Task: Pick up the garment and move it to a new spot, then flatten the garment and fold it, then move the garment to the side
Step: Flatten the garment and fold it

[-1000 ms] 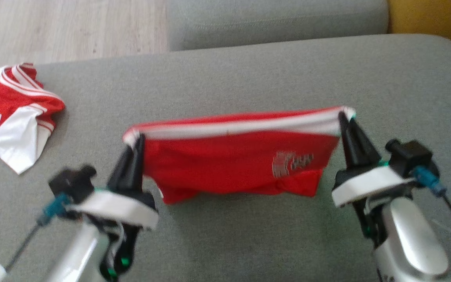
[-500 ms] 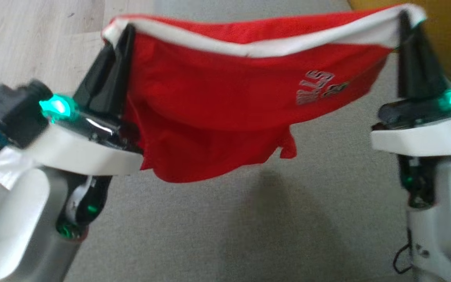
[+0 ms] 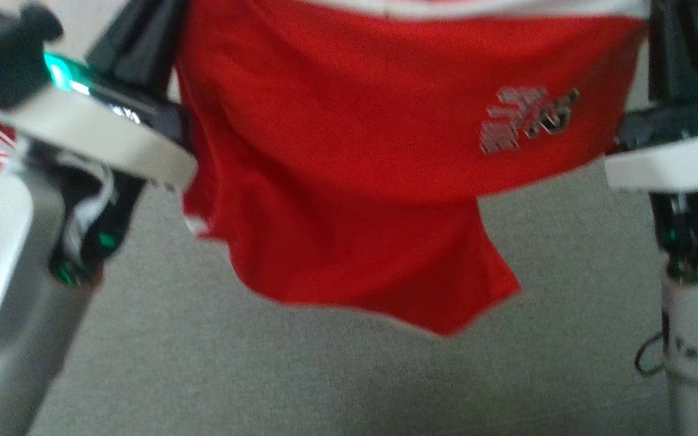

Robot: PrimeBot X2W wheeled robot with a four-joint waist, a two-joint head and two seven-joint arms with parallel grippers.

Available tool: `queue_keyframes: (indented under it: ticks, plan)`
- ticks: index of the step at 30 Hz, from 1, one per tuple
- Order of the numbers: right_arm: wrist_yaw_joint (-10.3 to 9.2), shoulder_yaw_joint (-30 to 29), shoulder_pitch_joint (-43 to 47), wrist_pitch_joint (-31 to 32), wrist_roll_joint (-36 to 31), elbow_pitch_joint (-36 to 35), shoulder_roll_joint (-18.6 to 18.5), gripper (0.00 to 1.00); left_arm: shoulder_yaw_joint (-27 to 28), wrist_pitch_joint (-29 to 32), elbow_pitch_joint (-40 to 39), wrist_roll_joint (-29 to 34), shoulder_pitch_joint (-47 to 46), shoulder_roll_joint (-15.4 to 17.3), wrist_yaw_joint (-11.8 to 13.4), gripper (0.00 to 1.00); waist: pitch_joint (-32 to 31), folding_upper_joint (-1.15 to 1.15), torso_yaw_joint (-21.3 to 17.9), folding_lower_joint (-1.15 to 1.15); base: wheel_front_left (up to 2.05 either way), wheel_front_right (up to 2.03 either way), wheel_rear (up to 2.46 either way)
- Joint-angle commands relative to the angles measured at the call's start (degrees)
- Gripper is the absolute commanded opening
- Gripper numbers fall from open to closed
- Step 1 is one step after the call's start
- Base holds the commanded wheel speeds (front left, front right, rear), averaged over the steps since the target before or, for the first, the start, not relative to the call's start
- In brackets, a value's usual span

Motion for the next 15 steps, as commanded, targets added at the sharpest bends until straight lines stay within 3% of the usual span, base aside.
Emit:
queue_keyframes:
  ticks: [1,6,7,11,15]
  plan:
    - [0.22,1.64,-5.94,0.07,0.05,1.66,-0.77,0.0,3.22,0.46,1.56,0.32,-6.99,2.77,-0.63,0.0,5.04,0.0,-0.96,0.0,0.0,0.0,0.0]
    - [0.22,3.09,-18.01,-3.95,-1.01,13.5,-0.22,0.0,3.01,0.03,10.65,2.5,-17.2,2.53,-2.98,0.0,12.74,0.0,-2.0,0.0,0.0,0.0,0.0]
    - [0.22,2.76,-24.12,-6.74,-2.12,18.4,0.82,0.0,2.98,-1.61,14.79,3.64,-22.3,1.51,-3.93,0.0,15.12,0.0,-2.38,0.0,0.0,0.0,0.0]
    - [0.22,0.32,-35.92,-12.4,-4.91,26.81,2.74,0.0,3.8,-7.58,22.38,5.94,-32.79,-1.55,-4.76,0.0,19.54,0.0,-2.99,0.0,0.0,0.0,0.0]
    - [0.22,-0.8,-41.95,-15.8,-6.56,31.82,3.47,0.0,3.38,-13.24,28.1,8.39,-38.64,-2.88,-6.03,0.0,22.63,0.0,-3.37,0.0,0.0,0.0,0.0]
